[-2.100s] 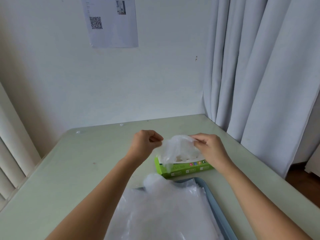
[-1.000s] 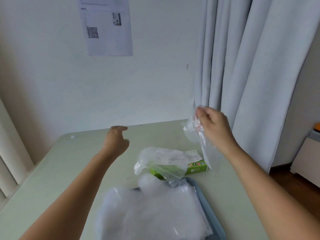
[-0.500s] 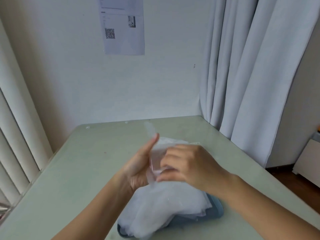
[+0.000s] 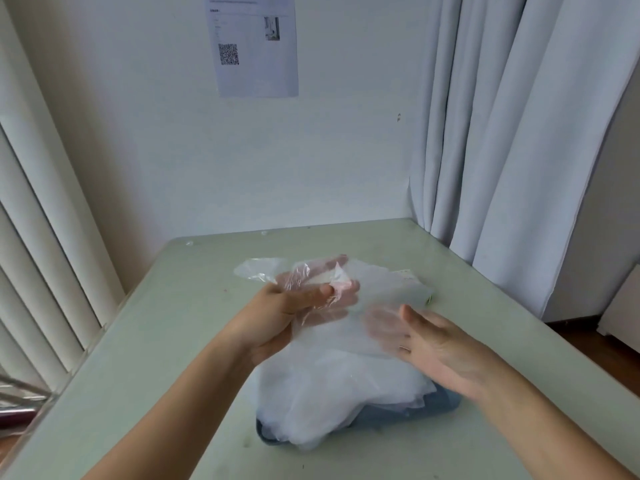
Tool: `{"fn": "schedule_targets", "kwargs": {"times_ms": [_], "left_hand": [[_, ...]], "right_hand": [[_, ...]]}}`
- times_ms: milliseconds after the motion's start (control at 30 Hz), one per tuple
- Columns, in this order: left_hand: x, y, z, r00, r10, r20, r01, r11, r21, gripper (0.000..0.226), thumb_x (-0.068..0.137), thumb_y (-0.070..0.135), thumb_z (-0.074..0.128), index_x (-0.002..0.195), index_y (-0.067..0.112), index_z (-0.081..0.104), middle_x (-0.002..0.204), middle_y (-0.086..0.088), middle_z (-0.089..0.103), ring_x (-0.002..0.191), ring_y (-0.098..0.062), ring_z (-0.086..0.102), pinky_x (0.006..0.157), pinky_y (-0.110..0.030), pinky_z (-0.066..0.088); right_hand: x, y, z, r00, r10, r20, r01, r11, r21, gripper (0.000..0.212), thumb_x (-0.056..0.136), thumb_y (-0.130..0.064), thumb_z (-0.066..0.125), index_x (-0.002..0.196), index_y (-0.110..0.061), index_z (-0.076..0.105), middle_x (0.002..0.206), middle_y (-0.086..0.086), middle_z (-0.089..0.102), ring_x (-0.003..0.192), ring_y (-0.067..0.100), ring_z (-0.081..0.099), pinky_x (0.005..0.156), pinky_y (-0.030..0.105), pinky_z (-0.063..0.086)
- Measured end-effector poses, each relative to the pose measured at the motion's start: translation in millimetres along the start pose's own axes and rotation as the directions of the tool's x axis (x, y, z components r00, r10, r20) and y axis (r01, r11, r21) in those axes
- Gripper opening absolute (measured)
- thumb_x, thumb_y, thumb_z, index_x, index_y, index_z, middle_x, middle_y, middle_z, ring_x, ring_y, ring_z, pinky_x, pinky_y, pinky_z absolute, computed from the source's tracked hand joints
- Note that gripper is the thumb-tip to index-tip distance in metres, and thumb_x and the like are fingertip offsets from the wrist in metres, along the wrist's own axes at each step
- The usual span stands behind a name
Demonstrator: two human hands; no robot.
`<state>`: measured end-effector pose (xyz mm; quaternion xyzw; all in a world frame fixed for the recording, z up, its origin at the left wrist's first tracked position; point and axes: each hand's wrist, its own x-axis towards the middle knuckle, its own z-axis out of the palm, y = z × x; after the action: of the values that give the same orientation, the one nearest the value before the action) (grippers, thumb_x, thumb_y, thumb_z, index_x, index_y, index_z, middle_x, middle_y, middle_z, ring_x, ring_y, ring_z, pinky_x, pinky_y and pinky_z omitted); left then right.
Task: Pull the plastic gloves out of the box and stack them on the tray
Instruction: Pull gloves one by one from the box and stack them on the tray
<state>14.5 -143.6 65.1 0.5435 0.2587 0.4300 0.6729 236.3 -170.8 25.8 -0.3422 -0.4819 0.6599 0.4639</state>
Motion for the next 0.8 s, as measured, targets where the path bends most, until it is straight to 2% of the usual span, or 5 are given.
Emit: {"fn": "schedule_targets", "kwargs": {"times_ms": [133,233,533,667,800], "left_hand": [[-9.2,-5.5,-6.9,1.000,0.005,0.011,-0.005,0.999,0.034,0.060,0.092,-0.009,0.042,0.140,0.028,0.041,0.121,-0.014,0.065,0.107,-0.030,0.065,0.077,-0.032,0.056],[-14.7,-13.7,-12.9,0.995,-0.018,-0.099,0.021,0.999,0.026,0.067,0.093,-0.011,0.043,0.144,0.031,0.032,0.119,-0.010,0.067,0.103,-0.030,0.067,0.069,-0.030,0.058],[-37.4,-43.2,-29.3,0.901,-0.080,-0.427,0.266,0.879,0.397,0.094,0.084,-0.003,0.067,0.150,0.040,0.015,0.106,-0.002,0.068,0.063,-0.019,0.068,0.051,-0.027,0.052],[-47.8,-36.4,-32.8,0.876,0.119,-0.468,0.265,0.692,0.672,0.098,0.080,0.006,0.073,0.149,0.040,0.012,0.102,0.007,0.065,0.049,-0.012,0.060,0.046,-0.019,0.045],[-56.0,-23.3,-32.3,0.792,0.488,-0.367,0.318,0.184,0.930,0.087,0.084,0.028,0.069,0.150,0.032,0.013,0.110,0.018,0.050,0.064,-0.013,0.058,0.065,-0.025,0.045]], "right_hand": [[7.2,-4.2,11.3,0.993,-0.114,0.002,0.113,0.989,0.091,0.049,0.057,-0.033,0.090,0.091,-0.002,0.071,0.091,0.014,0.070,0.082,0.022,0.068,0.073,0.028,0.056],[13.7,-8.4,17.4,0.973,-0.173,-0.152,0.119,0.943,-0.310,0.012,0.086,-0.015,0.066,0.082,-0.004,0.062,0.071,0.007,0.064,0.049,0.012,0.053,0.045,0.018,0.040],[49.4,17.2,-19.3,0.993,0.056,-0.101,-0.113,0.636,-0.763,0.017,0.091,-0.006,0.061,0.094,-0.022,0.066,0.074,0.006,0.066,0.046,0.004,0.051,0.044,0.021,0.039],[59.6,24.6,-28.0,0.983,0.165,-0.081,-0.171,0.651,-0.740,0.031,0.091,0.004,0.056,0.102,-0.025,0.057,0.071,0.004,0.067,0.049,0.010,0.059,0.049,0.021,0.047],[67.0,26.1,-41.8,0.981,0.184,-0.060,-0.161,0.599,-0.785,0.035,0.091,0.003,0.056,0.113,-0.024,0.053,0.072,-0.003,0.072,0.058,0.012,0.062,0.059,0.023,0.048]]}}
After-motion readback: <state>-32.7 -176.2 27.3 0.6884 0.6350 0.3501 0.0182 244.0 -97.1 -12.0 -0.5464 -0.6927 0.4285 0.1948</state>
